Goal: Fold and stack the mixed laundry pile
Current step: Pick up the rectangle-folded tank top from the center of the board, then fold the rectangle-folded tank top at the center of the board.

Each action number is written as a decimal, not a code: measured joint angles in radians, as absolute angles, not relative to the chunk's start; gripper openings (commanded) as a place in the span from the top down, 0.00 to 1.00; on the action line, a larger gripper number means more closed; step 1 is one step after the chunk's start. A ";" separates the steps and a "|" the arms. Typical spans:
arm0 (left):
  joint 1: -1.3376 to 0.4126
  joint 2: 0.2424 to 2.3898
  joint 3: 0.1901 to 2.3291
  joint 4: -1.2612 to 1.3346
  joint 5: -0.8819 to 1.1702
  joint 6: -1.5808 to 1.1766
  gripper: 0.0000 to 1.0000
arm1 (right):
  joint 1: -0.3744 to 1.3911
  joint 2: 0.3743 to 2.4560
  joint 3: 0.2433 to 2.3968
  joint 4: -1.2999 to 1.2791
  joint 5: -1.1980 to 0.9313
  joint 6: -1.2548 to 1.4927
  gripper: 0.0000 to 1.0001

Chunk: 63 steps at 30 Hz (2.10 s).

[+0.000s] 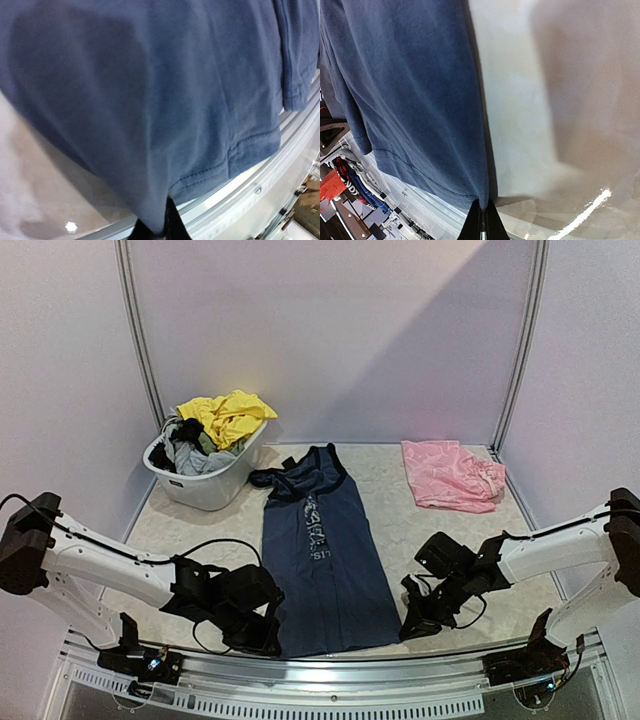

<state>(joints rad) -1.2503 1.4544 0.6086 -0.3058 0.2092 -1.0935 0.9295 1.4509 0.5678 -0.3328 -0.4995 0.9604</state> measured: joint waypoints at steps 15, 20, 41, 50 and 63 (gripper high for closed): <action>-1.296 1.437 0.861 -0.564 0.167 -1.002 1.00 | 0.950 1.335 0.732 -0.601 -0.479 0.911 1.00; -1.291 1.372 0.941 -0.665 0.144 -0.992 1.00 | 0.953 1.302 0.868 -0.711 -0.440 0.885 1.00; -1.101 1.403 1.113 -0.831 0.103 -0.883 1.00 | 0.932 1.554 1.290 -0.857 -0.226 0.802 1.00; -1.017 1.488 1.234 -0.866 0.073 -0.839 1.00 | 0.868 1.631 1.431 -0.884 -0.173 0.746 1.00; -0.924 1.551 1.314 -0.915 0.045 -0.796 1.00 | 0.781 1.720 1.554 -0.897 -0.154 0.682 1.00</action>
